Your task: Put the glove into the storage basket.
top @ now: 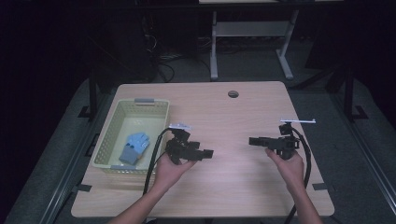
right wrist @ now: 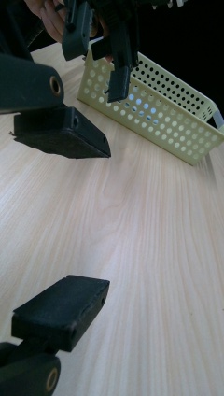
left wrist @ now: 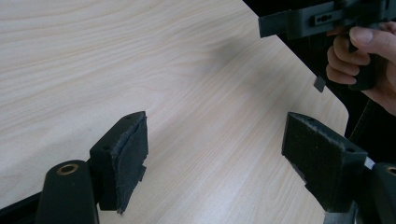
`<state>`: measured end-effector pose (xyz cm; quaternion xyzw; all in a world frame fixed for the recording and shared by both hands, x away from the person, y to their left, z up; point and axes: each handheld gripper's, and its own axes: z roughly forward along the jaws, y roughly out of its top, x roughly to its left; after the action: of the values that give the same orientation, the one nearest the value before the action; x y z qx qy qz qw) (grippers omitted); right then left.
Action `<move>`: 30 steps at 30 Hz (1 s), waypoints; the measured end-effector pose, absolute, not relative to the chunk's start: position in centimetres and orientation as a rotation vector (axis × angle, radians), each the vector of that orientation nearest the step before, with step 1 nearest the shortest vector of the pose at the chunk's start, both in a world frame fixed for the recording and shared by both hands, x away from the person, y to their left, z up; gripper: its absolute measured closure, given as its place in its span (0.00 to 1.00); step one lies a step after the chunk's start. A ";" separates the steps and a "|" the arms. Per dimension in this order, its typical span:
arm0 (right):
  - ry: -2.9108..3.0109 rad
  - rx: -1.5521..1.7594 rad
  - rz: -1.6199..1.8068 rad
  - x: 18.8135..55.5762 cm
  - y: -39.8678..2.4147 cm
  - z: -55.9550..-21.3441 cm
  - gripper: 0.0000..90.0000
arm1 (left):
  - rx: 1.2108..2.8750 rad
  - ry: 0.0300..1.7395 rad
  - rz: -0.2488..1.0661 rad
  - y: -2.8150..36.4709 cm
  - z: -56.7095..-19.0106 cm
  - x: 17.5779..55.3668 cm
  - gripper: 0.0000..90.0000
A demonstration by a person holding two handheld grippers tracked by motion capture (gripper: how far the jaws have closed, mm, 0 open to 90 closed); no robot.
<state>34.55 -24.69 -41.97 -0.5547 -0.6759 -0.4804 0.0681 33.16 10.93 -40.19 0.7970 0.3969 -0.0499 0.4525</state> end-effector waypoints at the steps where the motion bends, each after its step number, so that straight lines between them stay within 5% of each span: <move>1: -2.037 -1.671 -1.443 34.5 -24.8 -42.1 0.33 | 1.968 0.979 -0.126 10.9 -40.3 33.1 0.25; 30: -2.001 -1.698 -1.434 30.9 -28.0 -45.6 0.31 | 2.009 0.918 -0.146 9.2 -43.4 30.8 0.25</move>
<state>30.89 -27.99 -45.56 -0.5663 -0.6672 -0.4781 0.0753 30.78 9.17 -43.41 0.8116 0.3710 -0.0589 0.4475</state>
